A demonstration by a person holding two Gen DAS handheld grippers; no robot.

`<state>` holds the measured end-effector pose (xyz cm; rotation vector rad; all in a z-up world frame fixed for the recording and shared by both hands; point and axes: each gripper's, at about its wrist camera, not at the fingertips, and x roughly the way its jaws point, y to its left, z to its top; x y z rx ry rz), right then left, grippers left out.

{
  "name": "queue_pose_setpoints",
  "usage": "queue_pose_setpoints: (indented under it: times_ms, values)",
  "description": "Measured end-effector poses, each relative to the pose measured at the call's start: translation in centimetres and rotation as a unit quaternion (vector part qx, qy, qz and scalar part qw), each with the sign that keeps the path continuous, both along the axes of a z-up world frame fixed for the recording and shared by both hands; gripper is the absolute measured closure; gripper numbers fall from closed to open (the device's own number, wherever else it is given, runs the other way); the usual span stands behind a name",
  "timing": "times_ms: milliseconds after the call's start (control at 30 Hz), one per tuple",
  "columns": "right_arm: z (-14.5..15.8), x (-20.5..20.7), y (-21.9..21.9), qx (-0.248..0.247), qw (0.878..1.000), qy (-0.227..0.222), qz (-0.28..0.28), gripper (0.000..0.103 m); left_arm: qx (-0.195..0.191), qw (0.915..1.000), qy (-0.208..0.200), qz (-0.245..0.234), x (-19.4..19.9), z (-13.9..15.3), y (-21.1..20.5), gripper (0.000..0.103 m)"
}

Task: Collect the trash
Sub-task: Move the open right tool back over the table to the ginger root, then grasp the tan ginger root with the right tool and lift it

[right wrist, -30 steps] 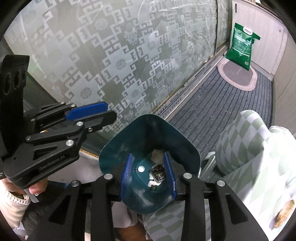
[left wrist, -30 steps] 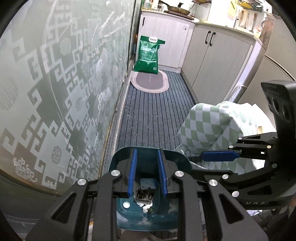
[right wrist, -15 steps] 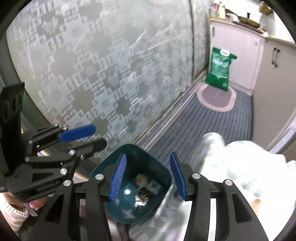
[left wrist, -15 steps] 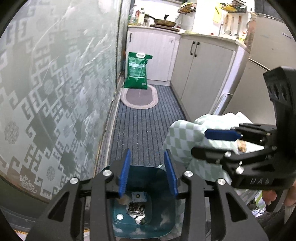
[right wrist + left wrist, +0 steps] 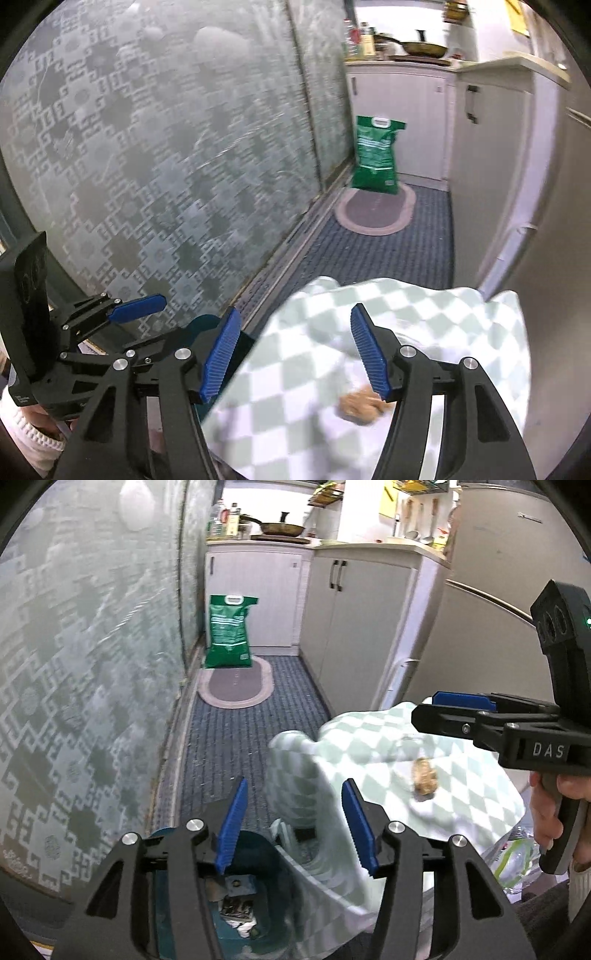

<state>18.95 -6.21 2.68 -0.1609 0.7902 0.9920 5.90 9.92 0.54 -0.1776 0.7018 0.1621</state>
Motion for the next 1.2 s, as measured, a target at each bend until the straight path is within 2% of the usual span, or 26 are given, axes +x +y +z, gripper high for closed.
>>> queue_pose_setpoints:
  times_ms: [167, 400, 500, 733, 967, 1033, 1067, 1200]
  values:
    - [-1.2, 0.8, -2.4, -0.014, 1.0, 0.003, -0.014, 0.036, -0.011, 0.9998, 0.007, -0.016, 1.8, -0.4, -1.9, 0.045]
    - [-4.2, 1.0, -3.8, -0.066, 0.998, -0.004, 0.0, 0.037, -0.036, 0.9987, 0.025, -0.027, 3.5, -1.3, -3.1, 0.045]
    - [-4.9, 1.6, -4.7, -0.063, 0.998, 0.01, 0.005, 0.036, -0.036, 0.9982, 0.035, -0.035, 4.4, -1.9, -4.3, 0.045]
    - [-6.9, 0.3, -3.1, -0.083, 0.995, -0.016, 0.055, 0.037, -0.036, 0.9984, 0.04, -0.016, 5.0, -2.1, -4.3, 0.044]
    - [-7.9, 0.4, -2.0, -0.101, 0.993, -0.035, 0.058, 0.037, -0.044, 0.998, 0.04, -0.024, 6.0, -2.0, -4.3, 0.044]
    - [-8.1, 0.6, -1.9, -0.102, 0.993, -0.029, 0.06, 0.053, -0.046, 0.9976, 0.044, -0.026, 6.4, -2.3, -4.3, 0.043]
    - [-8.2, 0.6, -1.9, -0.104, 0.992, -0.027, 0.059, 0.056, -0.048, 0.9974, 0.046, -0.027, 6.5, -2.4, -4.3, 0.043]
    - [-8.3, 0.8, -1.9, -0.103, 0.992, -0.022, 0.062, 0.057, -0.052, 0.9966, 0.055, -0.031, 7.3, -2.9, -4.6, 0.043]
